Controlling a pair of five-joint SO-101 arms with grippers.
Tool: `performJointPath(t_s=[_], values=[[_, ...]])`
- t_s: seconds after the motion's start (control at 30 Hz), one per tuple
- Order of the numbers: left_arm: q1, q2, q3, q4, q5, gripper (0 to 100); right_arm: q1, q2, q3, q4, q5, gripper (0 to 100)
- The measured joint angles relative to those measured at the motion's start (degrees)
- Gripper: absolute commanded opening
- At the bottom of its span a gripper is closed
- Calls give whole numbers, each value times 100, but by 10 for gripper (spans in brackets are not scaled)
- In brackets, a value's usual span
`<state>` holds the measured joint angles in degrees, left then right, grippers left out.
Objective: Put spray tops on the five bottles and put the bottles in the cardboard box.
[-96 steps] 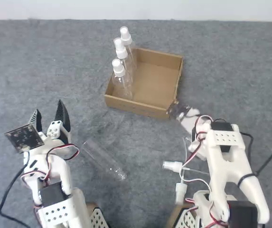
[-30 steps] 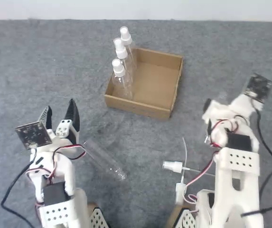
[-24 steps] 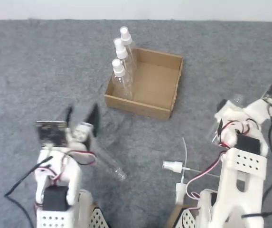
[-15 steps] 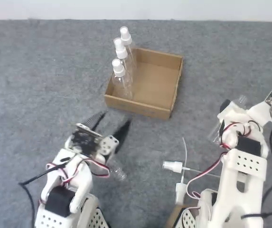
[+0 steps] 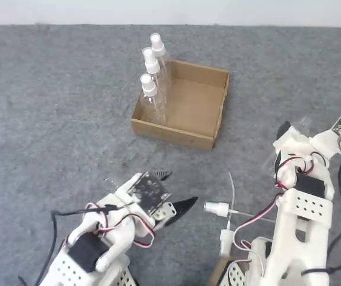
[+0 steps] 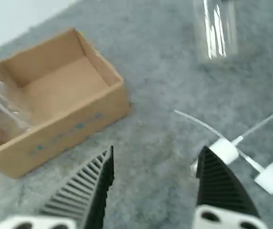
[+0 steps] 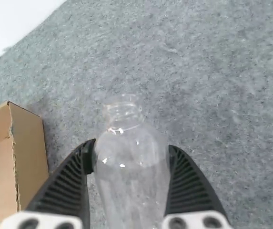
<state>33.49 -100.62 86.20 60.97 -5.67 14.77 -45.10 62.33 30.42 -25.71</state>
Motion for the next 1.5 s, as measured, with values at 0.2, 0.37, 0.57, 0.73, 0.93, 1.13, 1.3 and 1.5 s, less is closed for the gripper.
performJointPath(t_s=[0.2,0.37,0.57,0.73,0.93,1.13,1.3,1.5], values=[[123,1143,0,-668,0,269,0,0,0,0,0,6],[580,2207,0,-1187,0,269,0,0,0,0,0,6],[738,3499,-211,-1732,0,269,0,0,0,0,0,6],[747,4466,-580,-2022,0,269,0,0,0,0,0,6],[1002,5600,-941,-2286,-316,268,0,0,0,0,0,6],[1073,6593,-1486,-2295,-431,268,0,0,0,0,0,6],[1301,7244,-1890,-2295,-677,268,0,0,0,0,0,6],[1345,7965,-2523,-2180,-800,268,70,0,0,0,0,6]])
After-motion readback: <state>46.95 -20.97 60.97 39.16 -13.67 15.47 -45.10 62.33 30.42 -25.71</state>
